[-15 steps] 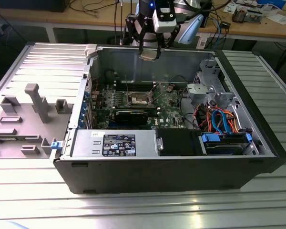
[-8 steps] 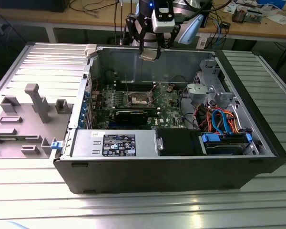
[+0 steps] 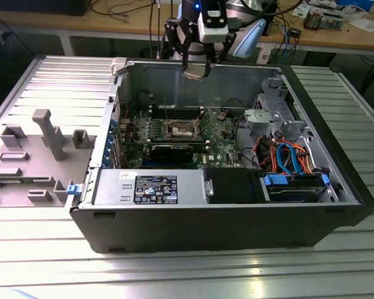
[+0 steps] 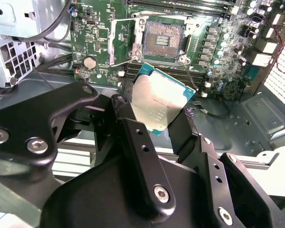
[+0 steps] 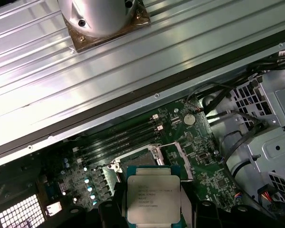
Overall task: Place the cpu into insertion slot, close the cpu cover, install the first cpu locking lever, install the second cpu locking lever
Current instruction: 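Place the cpu into insertion slot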
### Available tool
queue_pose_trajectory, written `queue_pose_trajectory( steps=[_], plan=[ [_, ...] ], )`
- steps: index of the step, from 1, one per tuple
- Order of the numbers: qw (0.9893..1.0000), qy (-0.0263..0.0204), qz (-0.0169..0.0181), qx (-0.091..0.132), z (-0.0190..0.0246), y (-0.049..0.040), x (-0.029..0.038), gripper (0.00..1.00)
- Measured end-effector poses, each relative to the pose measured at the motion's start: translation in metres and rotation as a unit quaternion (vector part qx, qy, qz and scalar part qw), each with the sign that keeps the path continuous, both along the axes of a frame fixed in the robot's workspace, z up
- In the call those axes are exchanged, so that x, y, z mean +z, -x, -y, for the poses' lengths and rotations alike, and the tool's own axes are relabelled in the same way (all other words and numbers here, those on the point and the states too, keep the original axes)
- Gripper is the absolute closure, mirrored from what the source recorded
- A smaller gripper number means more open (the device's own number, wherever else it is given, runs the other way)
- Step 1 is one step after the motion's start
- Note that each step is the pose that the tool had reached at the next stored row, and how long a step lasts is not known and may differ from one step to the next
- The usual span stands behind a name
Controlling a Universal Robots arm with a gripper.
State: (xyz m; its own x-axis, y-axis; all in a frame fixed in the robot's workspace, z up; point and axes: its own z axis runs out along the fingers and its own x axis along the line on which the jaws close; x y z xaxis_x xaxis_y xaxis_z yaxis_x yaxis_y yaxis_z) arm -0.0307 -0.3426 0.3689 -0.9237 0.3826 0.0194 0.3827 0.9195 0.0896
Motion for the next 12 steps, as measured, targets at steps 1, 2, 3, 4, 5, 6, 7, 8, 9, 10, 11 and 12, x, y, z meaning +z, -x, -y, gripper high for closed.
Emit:
queue_pose_trajectory(
  steps=[1, 2, 3, 4, 5, 6, 7, 8, 9, 10, 11, 12],
  plan=[
    [1.0000, 0.0000, 0.0000, 0.000, 0.0000, 0.0000, 0.0000, 0.46],
    [1.0000, 0.0000, 0.0000, 0.000, 0.0000, 0.0000, 0.0000, 0.46],
    [1.0000, 0.0000, 0.0000, 0.000, 0.0000, 0.0000, 0.0000, 0.46],
    [1.0000, 0.0000, 0.0000, 0.000, 0.0000, 0.0000, 0.0000, 0.46],
    [1.0000, 0.0000, 0.0000, 0.000, 0.0000, 0.0000, 0.0000, 0.46],
    [1.0000, 0.0000, 0.0000, 0.000, 0.0000, 0.0000, 0.0000, 0.46],
    [1.0000, 0.0000, 0.0001, 0.000, 0.0000, 0.0000, 0.0000, 0.46],
    [1.0000, 0.0001, 0.0001, -0.001, 0.0000, 0.0000, 0.0000, 0.46],
    [1.0000, 0.0001, 0.0001, -0.004, 0.0000, 0.0000, -0.0001, 0.46],
    [0.9999, 0.0001, 0.0000, -0.015, 0.0000, 0.0000, -0.0004, 0.46],
    [0.9998, 0.0001, 0.0000, -0.020, 0.0000, 0.0000, -0.0005, 0.46],
    [0.9996, 0.0002, 0.0000, -0.029, 0.0000, 0.0000, -0.0007, 0.46]
  ],
)
